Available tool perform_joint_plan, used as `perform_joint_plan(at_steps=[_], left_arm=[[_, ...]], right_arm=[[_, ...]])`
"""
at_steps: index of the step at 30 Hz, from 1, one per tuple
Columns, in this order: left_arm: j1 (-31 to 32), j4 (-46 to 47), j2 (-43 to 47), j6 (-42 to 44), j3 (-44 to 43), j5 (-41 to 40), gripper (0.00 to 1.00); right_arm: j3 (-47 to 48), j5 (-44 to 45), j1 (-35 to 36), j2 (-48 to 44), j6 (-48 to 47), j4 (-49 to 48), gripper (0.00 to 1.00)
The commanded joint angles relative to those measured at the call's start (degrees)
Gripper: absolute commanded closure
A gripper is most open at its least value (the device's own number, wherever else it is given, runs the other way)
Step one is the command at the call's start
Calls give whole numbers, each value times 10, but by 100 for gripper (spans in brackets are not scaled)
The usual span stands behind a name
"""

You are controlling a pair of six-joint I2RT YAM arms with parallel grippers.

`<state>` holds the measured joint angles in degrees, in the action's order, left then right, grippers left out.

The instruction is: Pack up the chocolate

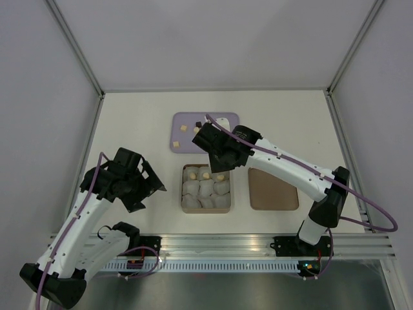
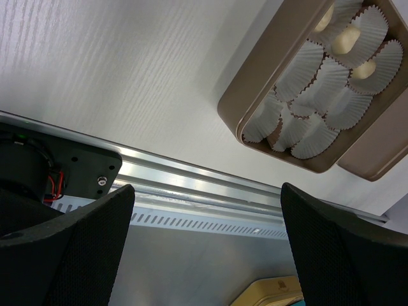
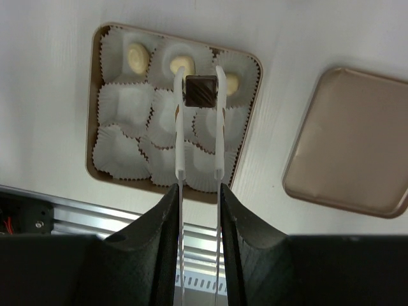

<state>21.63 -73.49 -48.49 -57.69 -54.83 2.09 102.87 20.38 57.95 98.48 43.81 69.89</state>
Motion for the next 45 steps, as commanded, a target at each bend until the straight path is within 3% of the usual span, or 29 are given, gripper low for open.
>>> perform_joint_plan(at_steps=[1,15,45], left_arm=[[2,5,1,-8,-20,19,1],[3,-2,14,-9,-14,13,0],[2,-9,22,-15,-7,9,0]], right_arm=[[-25,-5,15,-34,36,24,95],[-122,-22,46,-63,53,-8,95],[-149,5,52,-12,44,-46,95]])
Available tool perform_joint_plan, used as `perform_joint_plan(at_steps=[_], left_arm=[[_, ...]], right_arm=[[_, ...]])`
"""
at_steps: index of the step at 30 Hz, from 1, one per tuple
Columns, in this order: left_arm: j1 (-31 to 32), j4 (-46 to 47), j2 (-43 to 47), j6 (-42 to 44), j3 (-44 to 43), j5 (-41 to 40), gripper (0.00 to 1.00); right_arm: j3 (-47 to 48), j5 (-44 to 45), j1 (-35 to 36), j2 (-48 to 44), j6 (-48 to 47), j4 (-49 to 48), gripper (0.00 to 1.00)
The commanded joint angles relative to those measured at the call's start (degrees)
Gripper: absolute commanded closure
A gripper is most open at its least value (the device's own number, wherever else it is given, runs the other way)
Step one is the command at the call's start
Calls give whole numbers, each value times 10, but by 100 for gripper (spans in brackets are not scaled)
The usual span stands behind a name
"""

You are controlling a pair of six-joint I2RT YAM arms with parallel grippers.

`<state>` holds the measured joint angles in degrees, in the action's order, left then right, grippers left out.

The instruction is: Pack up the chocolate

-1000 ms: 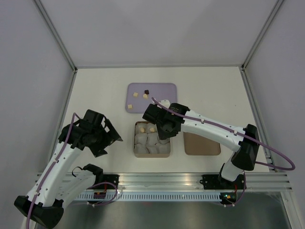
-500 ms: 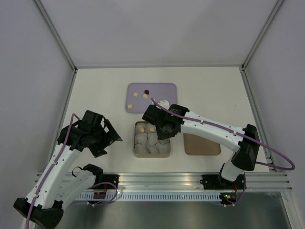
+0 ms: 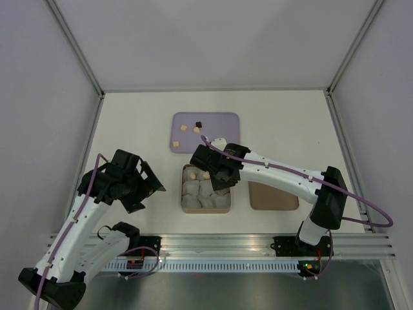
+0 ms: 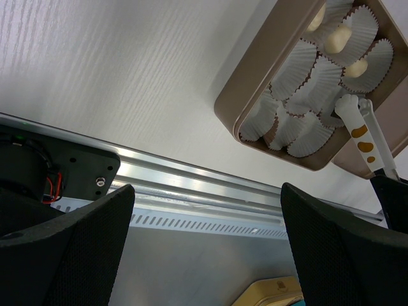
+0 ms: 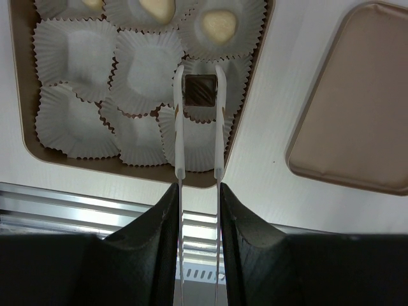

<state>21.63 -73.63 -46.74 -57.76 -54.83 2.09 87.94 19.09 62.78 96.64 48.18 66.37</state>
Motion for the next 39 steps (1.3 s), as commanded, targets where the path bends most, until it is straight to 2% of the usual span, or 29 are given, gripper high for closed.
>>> perform_joint_plan(at_steps=[1,21,39], left_arm=[[3,-7,4,-14,-7,10,0],[3,-15,10,-16,-7,6,0],[3,-20,11,-15,-9,6,0]], right_arm=[[0,18,2,10,0,-11,95],[-23,20,2,14,6,-20,93],[-35,24,2,23,23,-38,86]])
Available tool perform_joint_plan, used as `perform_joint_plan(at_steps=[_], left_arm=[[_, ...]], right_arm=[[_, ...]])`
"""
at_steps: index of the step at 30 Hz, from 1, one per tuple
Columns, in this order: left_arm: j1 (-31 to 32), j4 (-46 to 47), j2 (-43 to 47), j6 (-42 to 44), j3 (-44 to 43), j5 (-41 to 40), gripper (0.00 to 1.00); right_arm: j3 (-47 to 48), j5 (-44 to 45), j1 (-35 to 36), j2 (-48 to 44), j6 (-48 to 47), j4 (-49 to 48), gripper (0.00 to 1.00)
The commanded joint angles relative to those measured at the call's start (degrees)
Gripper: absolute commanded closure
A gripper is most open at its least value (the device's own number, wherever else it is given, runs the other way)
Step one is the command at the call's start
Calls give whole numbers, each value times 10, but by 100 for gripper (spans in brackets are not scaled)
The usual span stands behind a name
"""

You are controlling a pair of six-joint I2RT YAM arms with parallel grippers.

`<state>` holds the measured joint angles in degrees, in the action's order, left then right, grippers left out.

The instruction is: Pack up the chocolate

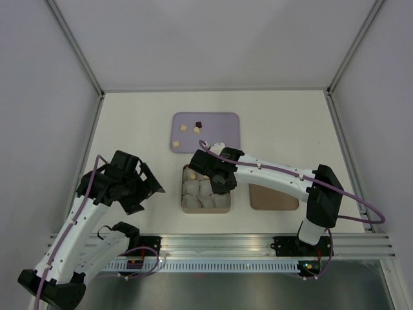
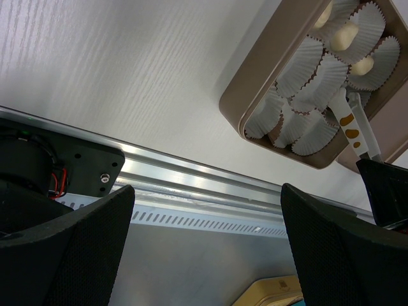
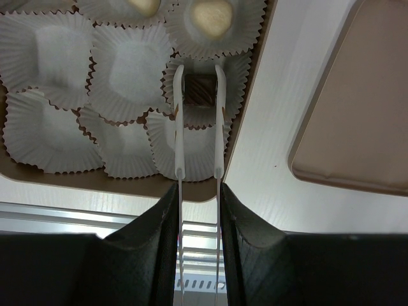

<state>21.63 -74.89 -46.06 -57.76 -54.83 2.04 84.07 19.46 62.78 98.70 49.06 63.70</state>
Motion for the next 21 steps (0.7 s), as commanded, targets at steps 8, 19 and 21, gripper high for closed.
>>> perform_joint_plan(at_steps=[8,19,21], left_arm=[[2,-10,7,-14,-8,6,0],[3,-17,9,-13,-10,2,0],[2,-17,11,-14,-10,0,0]], right_arm=[[5,26,2,7,17,-16,79],[10,31,2,6,21,-9,65],[11,32,2,8,21,-7,63]])
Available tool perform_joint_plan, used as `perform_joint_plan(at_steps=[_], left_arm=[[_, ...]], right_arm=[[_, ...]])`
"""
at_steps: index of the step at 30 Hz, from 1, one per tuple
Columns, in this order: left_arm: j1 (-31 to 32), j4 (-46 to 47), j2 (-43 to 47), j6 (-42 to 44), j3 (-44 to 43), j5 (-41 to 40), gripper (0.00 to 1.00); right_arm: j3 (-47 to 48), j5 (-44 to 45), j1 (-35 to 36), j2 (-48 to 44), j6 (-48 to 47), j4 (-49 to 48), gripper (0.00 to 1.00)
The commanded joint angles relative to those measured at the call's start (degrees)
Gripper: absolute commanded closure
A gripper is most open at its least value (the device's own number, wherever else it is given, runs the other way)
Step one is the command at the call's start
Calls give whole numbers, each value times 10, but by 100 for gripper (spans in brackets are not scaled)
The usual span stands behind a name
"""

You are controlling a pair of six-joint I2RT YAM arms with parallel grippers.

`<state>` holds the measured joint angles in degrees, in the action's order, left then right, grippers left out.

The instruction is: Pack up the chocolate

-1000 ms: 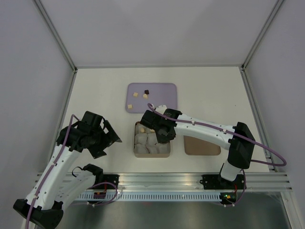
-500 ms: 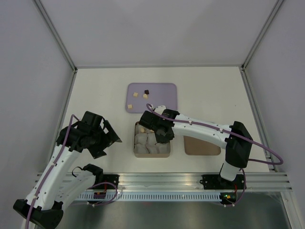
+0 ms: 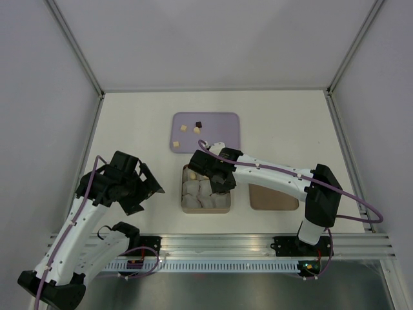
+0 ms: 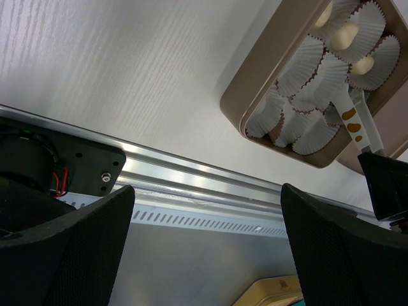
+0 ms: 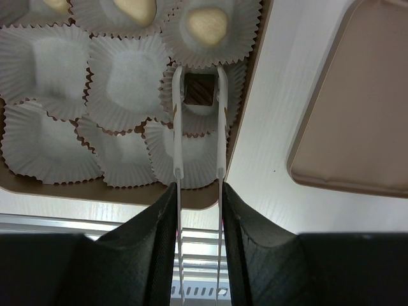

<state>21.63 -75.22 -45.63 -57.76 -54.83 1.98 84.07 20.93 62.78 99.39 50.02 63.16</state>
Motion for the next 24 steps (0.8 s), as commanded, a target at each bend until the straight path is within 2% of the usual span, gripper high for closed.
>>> perform_joint_plan(at_steps=[1,4,16,24], left_arm=[[2,-15,6,-14,-11,1,0],[3,-17,6,-13,-11,0,1],[2,-20,9,-13,-13,0,0],[2,-21,8,-12,-14,0,0]], right_arm=[[12,17,2,1,11,-1,63],[10,18,2,-1,11,-5,58],[52,25,2,-3,7,21,62],[77,25,3,-39,24,57,62]])
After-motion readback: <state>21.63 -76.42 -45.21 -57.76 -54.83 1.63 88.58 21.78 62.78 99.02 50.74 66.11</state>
